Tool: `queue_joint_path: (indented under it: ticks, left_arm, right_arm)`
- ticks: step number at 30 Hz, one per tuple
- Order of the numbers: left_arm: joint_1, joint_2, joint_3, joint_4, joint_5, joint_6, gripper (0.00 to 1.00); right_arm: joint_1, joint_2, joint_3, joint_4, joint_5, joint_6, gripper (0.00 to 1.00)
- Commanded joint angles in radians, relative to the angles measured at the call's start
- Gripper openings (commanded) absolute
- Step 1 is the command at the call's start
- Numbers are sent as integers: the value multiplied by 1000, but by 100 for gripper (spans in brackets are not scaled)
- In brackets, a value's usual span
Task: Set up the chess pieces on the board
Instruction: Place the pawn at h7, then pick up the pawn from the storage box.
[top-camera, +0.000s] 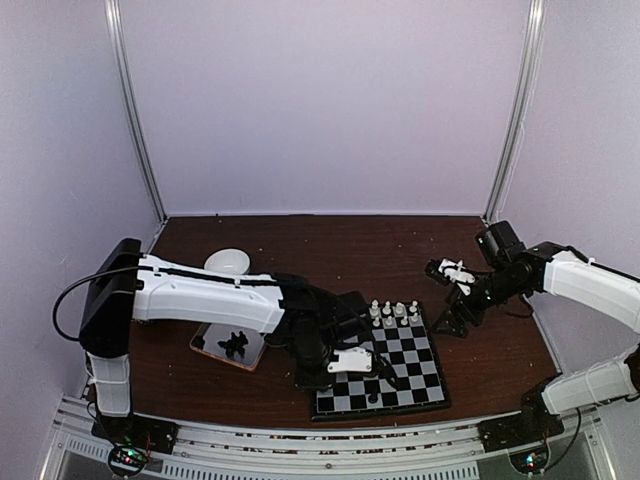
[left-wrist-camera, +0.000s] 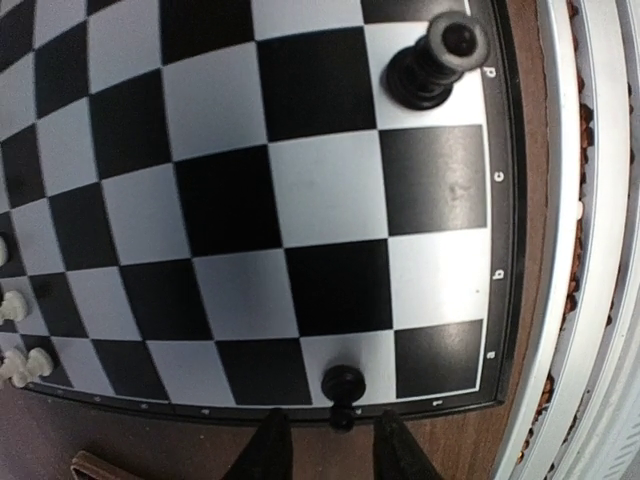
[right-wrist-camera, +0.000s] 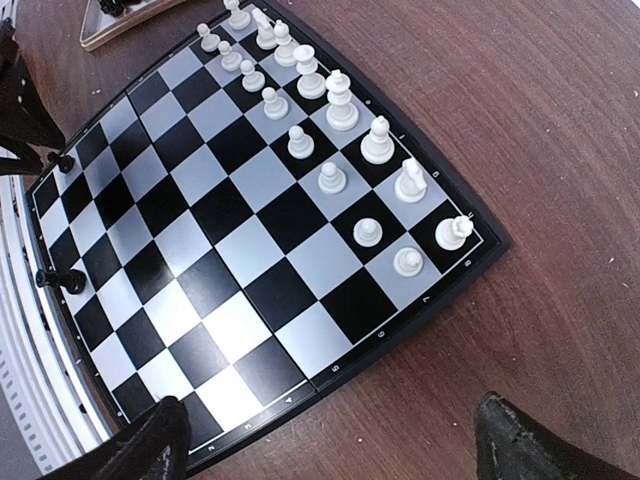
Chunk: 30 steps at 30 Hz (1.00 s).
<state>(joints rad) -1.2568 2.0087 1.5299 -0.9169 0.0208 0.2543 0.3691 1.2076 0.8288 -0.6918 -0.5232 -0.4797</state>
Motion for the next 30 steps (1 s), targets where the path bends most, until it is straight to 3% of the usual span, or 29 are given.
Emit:
queue_joint_path:
  ticks: [1,7,11,16,30]
  left_arm:
    - [37,-153,23,27,-78,-53,30]
    - [186,-320,-95,45,-261,-237,38]
    - [377,-357,-211,17,-248,-345,39]
    - [498,-334,-299,-4,-183,-358,35]
    - [557,-210,-323,56,-73,-304,35]
  right_arm:
    - [5,6,22,-12,-10,-16,100]
    - [6,20,28,-9,-4,-13,99]
    - [6,33,45,-29,-30,-33,98]
    - [10,53,59,-51,-44,-54,97]
    - [13,72,68,-77,-63,-87,94]
